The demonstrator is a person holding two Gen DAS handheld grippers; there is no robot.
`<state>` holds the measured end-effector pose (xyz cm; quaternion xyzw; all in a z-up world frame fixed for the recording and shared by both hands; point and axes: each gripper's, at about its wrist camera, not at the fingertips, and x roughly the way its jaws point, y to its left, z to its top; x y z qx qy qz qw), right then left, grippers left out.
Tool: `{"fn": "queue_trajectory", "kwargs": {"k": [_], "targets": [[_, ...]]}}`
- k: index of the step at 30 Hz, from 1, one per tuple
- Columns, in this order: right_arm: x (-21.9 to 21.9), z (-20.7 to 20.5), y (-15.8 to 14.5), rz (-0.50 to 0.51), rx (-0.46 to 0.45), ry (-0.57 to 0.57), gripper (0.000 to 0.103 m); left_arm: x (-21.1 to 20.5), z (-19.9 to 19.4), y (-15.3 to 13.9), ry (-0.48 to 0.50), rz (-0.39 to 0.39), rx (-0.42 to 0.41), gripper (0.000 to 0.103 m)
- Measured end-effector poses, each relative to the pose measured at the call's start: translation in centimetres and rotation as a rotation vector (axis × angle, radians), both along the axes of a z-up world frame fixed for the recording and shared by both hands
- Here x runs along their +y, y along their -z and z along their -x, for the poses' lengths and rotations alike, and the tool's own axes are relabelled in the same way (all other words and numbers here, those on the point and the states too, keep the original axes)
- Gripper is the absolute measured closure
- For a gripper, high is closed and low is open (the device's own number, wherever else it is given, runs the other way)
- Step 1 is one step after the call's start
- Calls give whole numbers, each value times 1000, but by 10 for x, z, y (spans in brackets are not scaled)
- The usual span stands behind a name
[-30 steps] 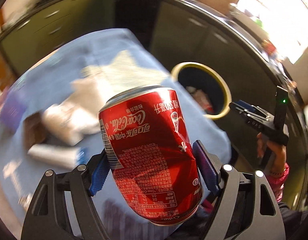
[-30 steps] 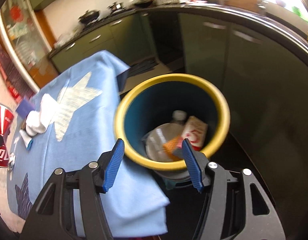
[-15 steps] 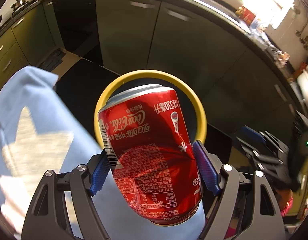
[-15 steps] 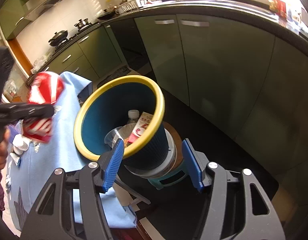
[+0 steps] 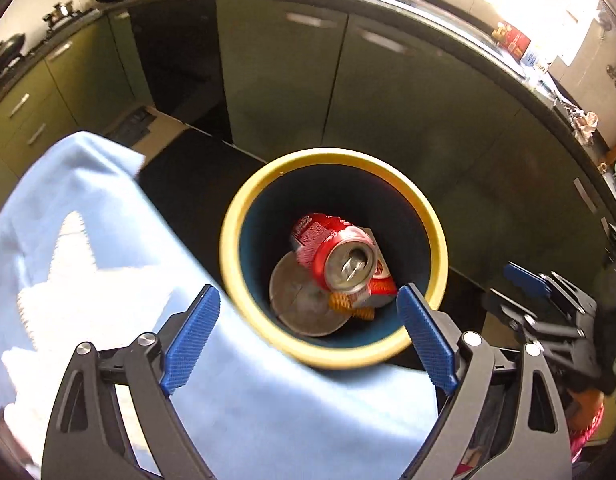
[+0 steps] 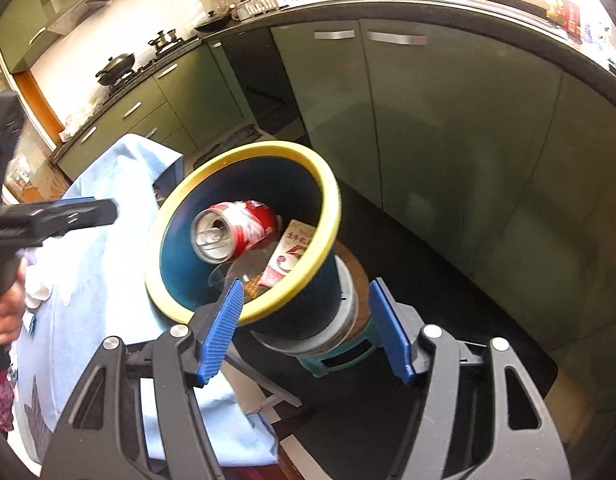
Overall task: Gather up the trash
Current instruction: 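Carry the can over the bin and open the left tool, then grasp the white toothpaste tube with the right tool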
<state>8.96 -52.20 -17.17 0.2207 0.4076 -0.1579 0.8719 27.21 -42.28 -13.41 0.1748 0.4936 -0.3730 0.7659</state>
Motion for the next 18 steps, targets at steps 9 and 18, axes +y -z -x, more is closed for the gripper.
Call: {"fn": "queue_trajectory", "kwargs": {"k": [9, 18], "targets": [[47, -29, -12, 37, 17, -115, 41, 103, 35, -23, -107, 97, -10, 12], [139, -91, -42, 89, -2, -355, 41, 270, 73, -28, -346, 160, -161, 7]]}}
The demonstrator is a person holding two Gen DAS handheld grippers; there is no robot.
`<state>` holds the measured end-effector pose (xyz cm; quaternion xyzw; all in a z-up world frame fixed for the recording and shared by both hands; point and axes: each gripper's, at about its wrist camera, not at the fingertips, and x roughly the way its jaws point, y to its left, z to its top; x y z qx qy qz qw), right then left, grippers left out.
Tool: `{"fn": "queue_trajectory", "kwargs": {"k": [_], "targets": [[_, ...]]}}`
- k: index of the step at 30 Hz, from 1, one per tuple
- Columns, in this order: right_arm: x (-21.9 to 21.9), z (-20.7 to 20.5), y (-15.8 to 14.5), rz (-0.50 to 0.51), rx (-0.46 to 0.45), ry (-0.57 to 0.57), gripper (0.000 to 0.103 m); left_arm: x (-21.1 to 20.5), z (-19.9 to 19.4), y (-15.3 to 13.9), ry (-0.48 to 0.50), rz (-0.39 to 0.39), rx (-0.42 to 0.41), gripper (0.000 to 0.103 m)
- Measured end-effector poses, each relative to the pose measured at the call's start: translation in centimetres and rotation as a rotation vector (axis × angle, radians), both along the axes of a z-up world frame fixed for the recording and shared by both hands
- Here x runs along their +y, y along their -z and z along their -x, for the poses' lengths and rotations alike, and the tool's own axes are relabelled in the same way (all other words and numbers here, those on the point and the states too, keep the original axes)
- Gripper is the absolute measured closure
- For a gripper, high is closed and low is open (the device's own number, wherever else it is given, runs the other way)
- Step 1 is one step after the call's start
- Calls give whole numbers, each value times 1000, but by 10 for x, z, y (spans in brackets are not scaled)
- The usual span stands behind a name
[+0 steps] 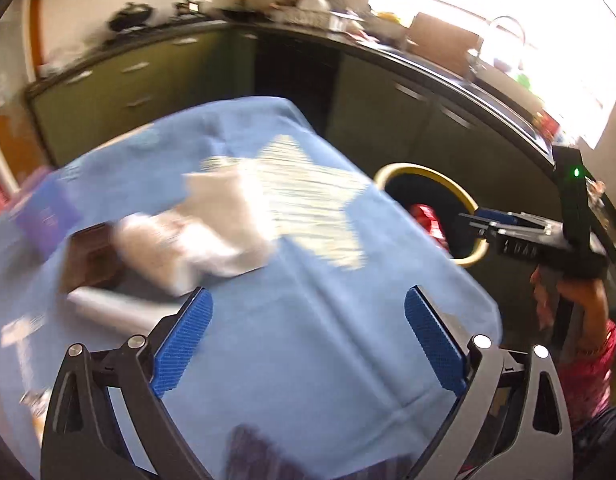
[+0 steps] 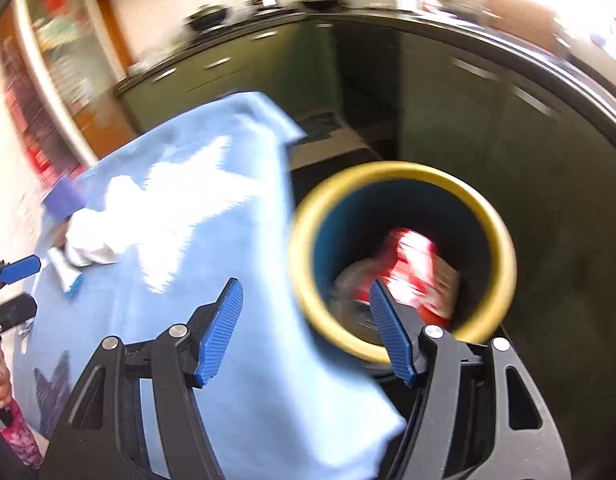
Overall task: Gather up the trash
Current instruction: 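Grasp the white toothpaste tube with the right tool, then carry the toothpaste tube over the bin and open the right tool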
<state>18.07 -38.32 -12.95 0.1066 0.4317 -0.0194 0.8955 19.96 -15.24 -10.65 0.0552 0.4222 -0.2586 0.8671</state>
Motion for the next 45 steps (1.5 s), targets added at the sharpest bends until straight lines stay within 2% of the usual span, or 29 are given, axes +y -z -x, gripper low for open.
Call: {"fn": "queue_trajectory", "kwargs": {"k": [6, 9, 11, 13, 16, 18, 26, 27, 28, 30, 41, 45], "targets": [[102, -53, -14, -13, -12, -310, 41, 102, 21, 14, -185, 16, -6, 7], [158, -71, -20, -37, -14, -467, 41, 135, 30, 20, -262, 13, -16, 7], [192, -75, -24, -59, -16, -577, 43, 148, 33, 23, -285, 17, -26, 7], [224, -80, -24, -45, -15, -679, 52, 154, 36, 25, -291, 24, -34, 7], [265, -87, -15, -15, 18, -808, 59, 158, 40, 28, -282, 29, -43, 7], [289, -92, -4, 30, 44, -872, 60, 158, 42, 29, -275, 33, -43, 6], [307, -112, 25, 149, 95, -885, 61, 162, 47, 34, -270, 36, -47, 6], [309, -111, 26, 166, 95, -887, 64, 163, 46, 35, -272, 37, -44, 6], [309, -111, 26, 172, 96, -886, 70, 163, 45, 35, -274, 37, -39, 6], [310, -110, 26, 174, 100, -893, 73, 164, 45, 37, -280, 36, -38, 7], [315, -100, 35, 206, 90, -927, 75, 159, 49, 33, -282, 16, -48, 6], [317, -98, 36, 213, 71, -916, 86, 156, 49, 33, -280, 3, -49, 6]]}}
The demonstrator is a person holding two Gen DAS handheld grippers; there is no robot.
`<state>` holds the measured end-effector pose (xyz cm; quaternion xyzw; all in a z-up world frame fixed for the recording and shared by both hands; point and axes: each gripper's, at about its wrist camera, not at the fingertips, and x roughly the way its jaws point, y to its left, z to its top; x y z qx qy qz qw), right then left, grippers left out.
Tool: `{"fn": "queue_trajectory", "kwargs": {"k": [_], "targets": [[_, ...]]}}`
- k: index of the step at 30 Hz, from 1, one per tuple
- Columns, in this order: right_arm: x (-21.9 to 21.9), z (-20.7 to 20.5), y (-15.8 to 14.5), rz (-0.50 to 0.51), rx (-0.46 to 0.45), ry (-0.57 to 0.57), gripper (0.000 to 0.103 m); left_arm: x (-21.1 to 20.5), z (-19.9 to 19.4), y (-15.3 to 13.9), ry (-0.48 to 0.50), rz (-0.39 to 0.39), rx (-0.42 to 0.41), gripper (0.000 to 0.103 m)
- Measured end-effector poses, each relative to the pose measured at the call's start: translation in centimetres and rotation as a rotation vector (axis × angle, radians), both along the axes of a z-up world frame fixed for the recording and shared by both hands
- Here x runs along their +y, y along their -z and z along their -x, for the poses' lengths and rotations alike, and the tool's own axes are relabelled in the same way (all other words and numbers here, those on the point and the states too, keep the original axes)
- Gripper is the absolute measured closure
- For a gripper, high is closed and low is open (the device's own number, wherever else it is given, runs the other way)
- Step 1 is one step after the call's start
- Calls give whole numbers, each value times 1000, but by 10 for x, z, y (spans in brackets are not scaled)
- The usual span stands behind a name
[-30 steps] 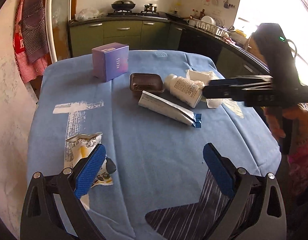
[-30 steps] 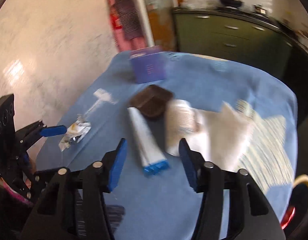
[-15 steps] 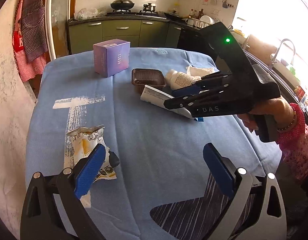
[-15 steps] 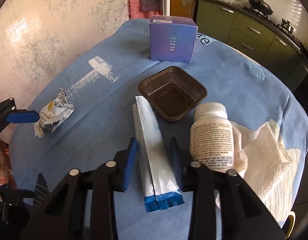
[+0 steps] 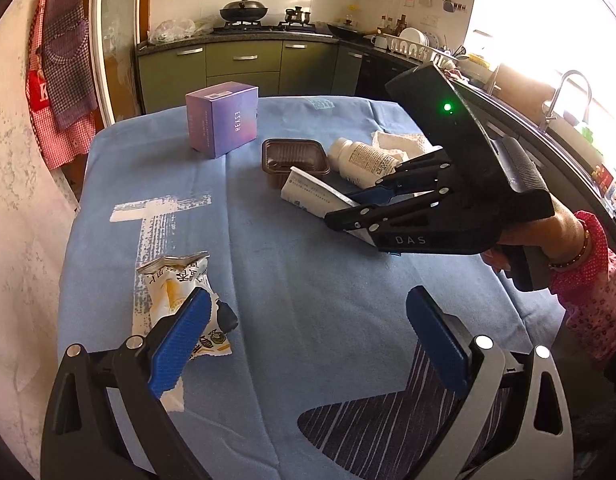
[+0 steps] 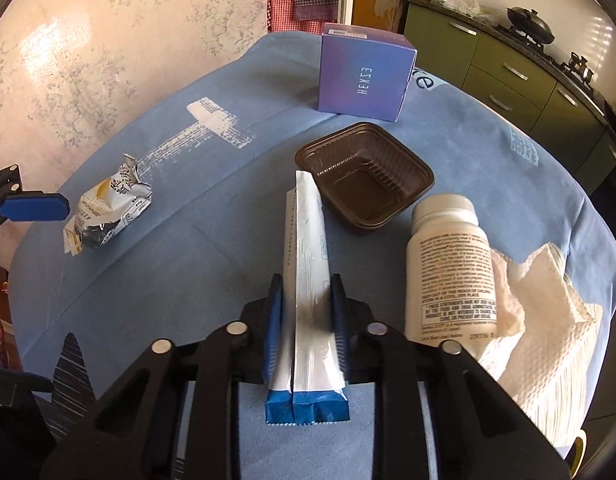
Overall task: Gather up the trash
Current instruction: 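Carry the toothpaste tube over the bin and open the right tool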
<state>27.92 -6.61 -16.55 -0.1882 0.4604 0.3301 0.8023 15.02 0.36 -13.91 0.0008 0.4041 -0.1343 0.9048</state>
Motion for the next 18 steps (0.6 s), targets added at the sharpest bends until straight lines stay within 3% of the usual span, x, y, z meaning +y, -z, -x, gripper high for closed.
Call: {"fn": "queue_trajectory", "kwargs": {"k": [7, 11, 14, 18], "targets": [[-18, 15, -19, -94, -6, 24, 88, 0, 2, -3, 0, -5, -4, 6], [-44, 32, -45, -162, -42, 71, 88, -2, 3, -4, 3, -12, -4, 6], [-82, 44, -64, -203, -80, 165, 88, -3, 2, -4, 6, -14, -3, 6], [-163, 48, -71, -205, -101, 414, 88, -6, 1, -3, 14, -13, 1, 6]]}}
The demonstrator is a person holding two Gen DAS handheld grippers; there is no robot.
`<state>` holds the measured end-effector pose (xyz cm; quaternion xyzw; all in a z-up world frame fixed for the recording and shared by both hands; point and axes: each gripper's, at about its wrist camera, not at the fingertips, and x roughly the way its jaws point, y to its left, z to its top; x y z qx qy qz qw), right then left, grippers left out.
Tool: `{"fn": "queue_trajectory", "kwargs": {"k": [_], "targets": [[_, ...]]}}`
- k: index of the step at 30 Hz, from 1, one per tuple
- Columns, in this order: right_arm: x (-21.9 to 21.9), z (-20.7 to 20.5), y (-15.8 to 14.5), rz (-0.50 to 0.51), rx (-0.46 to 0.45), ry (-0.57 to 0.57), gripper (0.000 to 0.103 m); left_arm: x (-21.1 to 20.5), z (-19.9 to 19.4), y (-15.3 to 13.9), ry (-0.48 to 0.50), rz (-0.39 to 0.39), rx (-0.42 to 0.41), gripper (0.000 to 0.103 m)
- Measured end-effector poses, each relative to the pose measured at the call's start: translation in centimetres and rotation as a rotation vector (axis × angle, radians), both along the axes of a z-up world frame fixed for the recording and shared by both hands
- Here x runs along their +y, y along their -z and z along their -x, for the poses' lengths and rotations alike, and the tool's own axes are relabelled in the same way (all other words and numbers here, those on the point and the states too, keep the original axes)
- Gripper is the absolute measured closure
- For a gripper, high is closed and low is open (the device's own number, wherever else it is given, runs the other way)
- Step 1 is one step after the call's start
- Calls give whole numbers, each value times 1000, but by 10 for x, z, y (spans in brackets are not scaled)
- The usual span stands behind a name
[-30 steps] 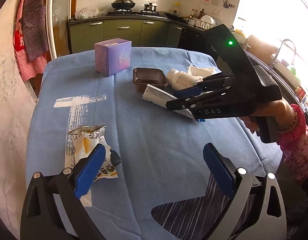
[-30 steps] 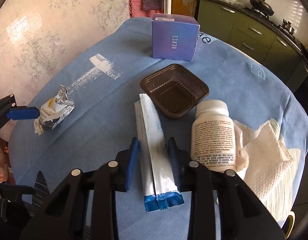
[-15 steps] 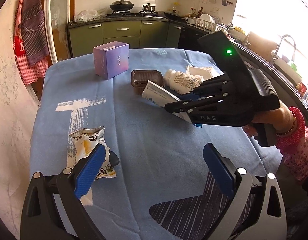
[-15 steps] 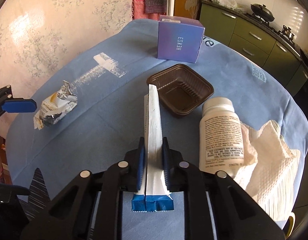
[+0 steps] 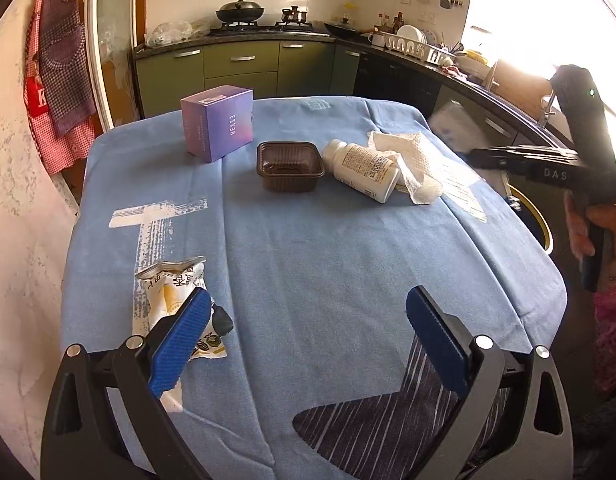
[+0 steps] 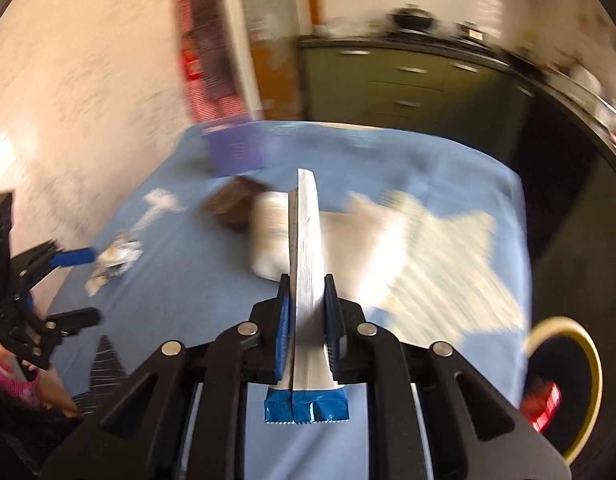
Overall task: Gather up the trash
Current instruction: 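Carry the toothpaste tube over the bin and open the right tool, then grasp the white snack wrapper with the left tool and lift it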
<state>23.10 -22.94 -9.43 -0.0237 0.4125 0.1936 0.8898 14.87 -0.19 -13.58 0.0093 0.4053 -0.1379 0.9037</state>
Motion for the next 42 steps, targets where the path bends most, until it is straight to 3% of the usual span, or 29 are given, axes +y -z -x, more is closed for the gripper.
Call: {"fn": "queue_trajectory", "kwargs": {"k": [6, 11, 13, 15, 20, 27, 35, 42], "targets": [[-141, -3, 34, 90, 116, 456, 88, -10, -1, 1, 16, -10, 9, 6], [-202, -16, 72, 96, 205, 606, 83, -19, -4, 0, 24, -19, 15, 6], [-214, -20, 82, 65, 213, 637, 73, -21, -4, -2, 29, -25, 14, 6], [-222, -18, 86, 26, 203, 683, 72, -24, -4, -3, 31, -33, 14, 6], [-214, 0, 85, -20, 173, 674, 71, -25, -6, -2, 32, -41, 21, 6], [-206, 37, 70, -72, 115, 690, 61, -13, -6, 0, -1, -64, 25, 6], [-205, 58, 65, -92, 99, 693, 59, 36, -3, -7, -162, -127, 23, 6], [-200, 58, 66, -101, 107, 671, 58, 63, -20, 16, -272, -101, 133, 6]]}}
